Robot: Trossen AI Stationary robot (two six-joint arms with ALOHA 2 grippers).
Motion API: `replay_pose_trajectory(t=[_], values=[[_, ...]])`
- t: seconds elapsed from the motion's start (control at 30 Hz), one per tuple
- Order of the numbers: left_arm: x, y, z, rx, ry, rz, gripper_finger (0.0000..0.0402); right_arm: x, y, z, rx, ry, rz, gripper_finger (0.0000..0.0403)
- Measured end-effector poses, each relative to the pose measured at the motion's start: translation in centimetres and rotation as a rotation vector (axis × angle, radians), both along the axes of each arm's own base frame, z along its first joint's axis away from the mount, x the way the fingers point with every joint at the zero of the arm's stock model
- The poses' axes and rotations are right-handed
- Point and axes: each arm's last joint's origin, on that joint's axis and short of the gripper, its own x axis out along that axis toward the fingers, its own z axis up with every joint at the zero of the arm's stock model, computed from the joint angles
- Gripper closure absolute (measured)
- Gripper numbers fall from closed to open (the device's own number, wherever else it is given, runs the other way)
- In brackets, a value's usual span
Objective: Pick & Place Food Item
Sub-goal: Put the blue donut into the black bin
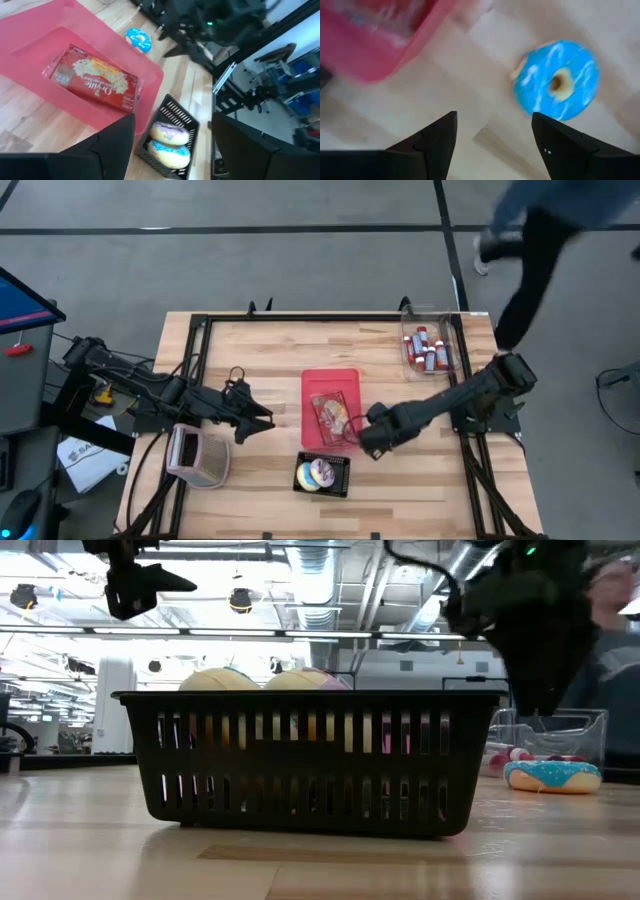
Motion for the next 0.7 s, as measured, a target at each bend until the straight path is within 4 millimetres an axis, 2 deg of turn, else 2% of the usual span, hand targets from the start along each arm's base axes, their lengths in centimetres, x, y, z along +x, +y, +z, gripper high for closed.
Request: replay_pose_trajectory(t=[0.17,0.33,0.53,0.7], values=[[0.1,0.0,0.3,-0.03,-0.03,0.007,0.0141,-0.5,-1.4,-0.7,0.001,0.015,0.026,0.0154],[0.2,0.0,0.4,-0.055,-0.046,0.023,0.0141,-1.3,-2.4,-1.7,0.072,-0.036,-0.013,0.0154],[0.2,0.0,0.5,-0.068,-0.05,0.032,0.0141,-2.8,-3.5,-2.3,0.078,-0.037,-0.042,0.0154],[0.2,0.0,0.5,-0.078,-0.049,0.035,0.0141,-3.1,-4.4,-2.8,0.095,-0.033,-0.026,0.0154]])
